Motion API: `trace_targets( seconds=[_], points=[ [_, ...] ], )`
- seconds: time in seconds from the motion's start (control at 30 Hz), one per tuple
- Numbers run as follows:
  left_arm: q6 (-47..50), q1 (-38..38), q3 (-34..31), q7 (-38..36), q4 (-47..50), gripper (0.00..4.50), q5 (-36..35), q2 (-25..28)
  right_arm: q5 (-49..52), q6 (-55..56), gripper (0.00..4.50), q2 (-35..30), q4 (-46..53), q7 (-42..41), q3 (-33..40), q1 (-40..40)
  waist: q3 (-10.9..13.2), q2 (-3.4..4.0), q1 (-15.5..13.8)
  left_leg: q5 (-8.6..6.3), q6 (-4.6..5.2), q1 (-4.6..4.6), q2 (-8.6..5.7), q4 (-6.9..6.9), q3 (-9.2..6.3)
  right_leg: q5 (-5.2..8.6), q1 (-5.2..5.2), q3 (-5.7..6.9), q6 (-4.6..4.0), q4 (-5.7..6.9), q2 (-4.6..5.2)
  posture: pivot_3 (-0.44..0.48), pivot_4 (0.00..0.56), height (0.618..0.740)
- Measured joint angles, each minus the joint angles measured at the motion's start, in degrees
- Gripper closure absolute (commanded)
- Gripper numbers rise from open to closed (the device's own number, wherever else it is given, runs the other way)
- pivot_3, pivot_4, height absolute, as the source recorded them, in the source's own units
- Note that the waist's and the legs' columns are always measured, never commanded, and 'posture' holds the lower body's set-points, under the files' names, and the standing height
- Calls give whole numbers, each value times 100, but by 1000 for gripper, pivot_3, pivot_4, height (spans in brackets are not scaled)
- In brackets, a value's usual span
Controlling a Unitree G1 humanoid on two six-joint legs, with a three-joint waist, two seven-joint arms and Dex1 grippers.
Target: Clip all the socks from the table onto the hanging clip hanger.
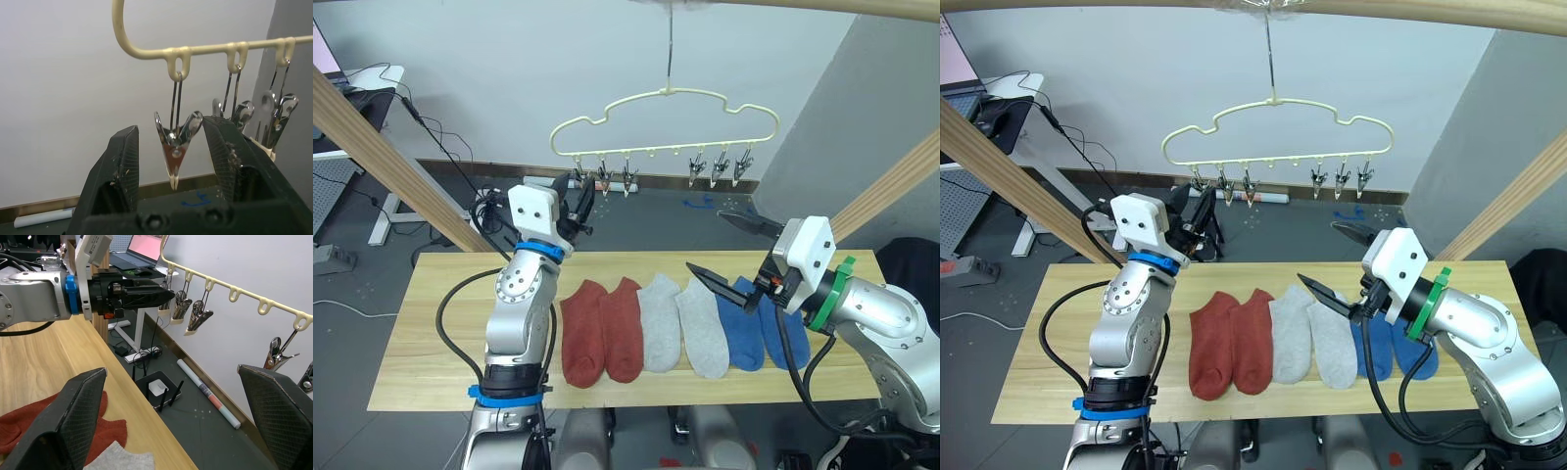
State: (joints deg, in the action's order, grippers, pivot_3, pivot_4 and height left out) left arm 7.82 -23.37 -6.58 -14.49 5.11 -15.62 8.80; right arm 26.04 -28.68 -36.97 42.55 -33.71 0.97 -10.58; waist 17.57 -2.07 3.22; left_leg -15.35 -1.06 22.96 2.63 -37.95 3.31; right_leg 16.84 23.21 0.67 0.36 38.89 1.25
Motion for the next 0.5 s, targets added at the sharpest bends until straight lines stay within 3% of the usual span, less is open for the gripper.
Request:
trace_targets(
  seconds=[0.47,0.5],
  points=[
    [-225,-222,9,18,-359,2232,70,-74,4,-8,0,6,-1,-4,-2,14,0,0,2,0,-1,1,0,1,0,0,1,1,1,0,0,-167,326,740],
    [-233,-222,9,16,-359,2404,73,-73,5,-13,0,9,0,-4,-3,16,0,0,2,0,-1,1,0,1,0,0,1,1,1,0,0,-167,326,740]
  ],
)
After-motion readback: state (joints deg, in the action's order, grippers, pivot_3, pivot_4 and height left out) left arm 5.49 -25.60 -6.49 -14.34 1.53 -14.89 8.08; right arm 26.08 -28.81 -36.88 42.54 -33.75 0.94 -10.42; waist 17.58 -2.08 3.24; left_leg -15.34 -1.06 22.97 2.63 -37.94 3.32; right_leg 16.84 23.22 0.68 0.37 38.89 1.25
